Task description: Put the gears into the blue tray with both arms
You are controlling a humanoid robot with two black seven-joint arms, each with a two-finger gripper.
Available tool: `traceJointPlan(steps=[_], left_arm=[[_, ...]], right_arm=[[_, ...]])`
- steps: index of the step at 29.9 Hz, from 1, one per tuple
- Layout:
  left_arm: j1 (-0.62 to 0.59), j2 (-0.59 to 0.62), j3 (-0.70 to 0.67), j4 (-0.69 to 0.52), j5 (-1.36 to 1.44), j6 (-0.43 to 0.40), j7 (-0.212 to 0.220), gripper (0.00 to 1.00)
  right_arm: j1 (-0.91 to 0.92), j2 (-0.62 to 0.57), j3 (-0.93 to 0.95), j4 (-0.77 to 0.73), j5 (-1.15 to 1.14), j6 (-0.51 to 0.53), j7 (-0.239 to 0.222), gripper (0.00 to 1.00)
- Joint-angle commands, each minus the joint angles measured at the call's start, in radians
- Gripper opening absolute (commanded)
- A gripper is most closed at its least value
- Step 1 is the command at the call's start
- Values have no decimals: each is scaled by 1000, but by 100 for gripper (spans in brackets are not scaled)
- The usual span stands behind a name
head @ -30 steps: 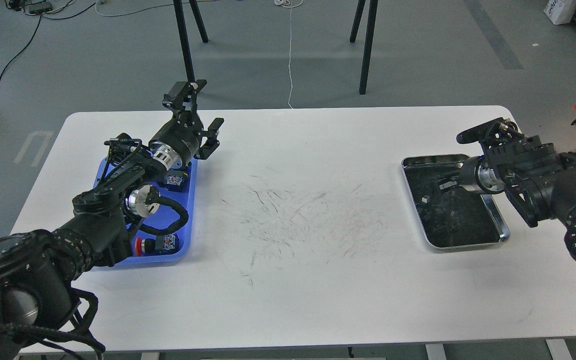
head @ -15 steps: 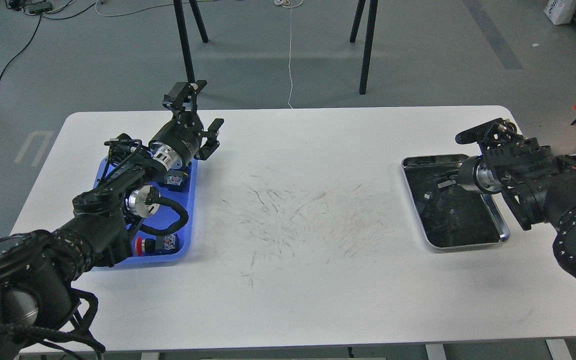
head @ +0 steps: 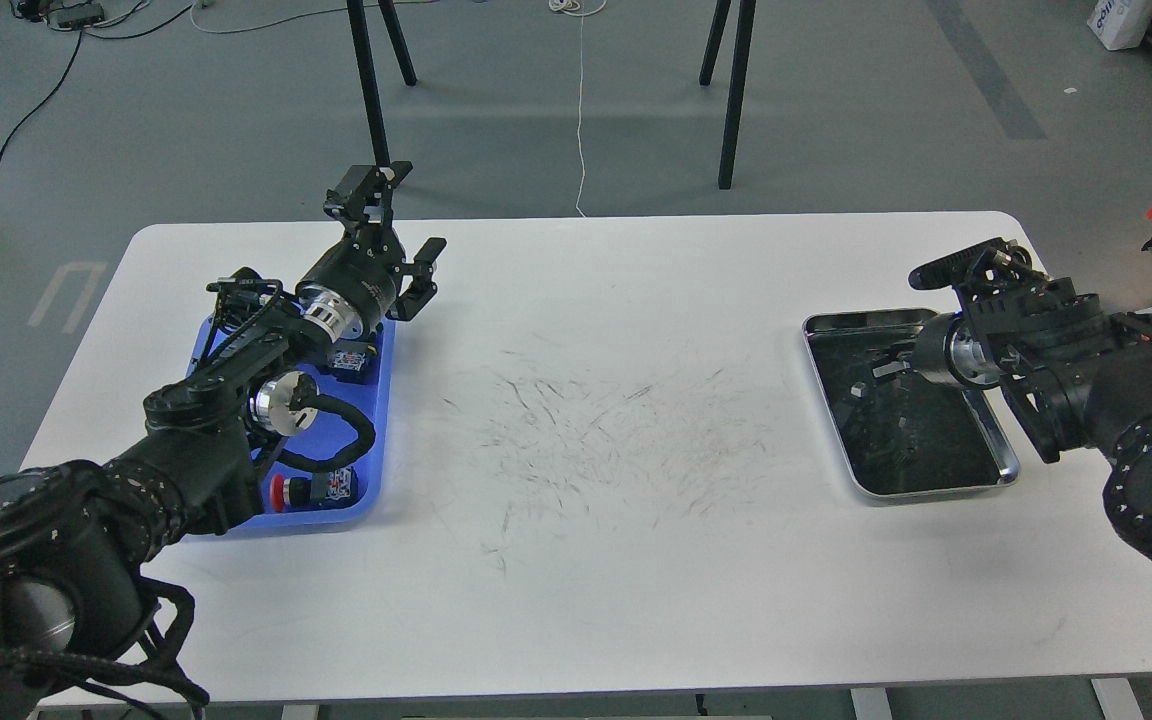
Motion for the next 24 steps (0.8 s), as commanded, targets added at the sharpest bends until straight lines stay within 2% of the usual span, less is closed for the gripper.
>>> traceJointPlan(steps=[1,7,13,24], left_arm=[[0,0,0,0,0,0,0,100],[-1,6,0,0,0,0,0,100],[-3,8,2,0,0,1,0,100],[-5,12,3,8,2,0,0,100]], right_arm=[[3,0,0,3,1,0,0,17],[18,-3,1,11,61,72,0,18],[24,-3,12,12,69,83,0,16],[38,-29,161,18,69,178,0,15]])
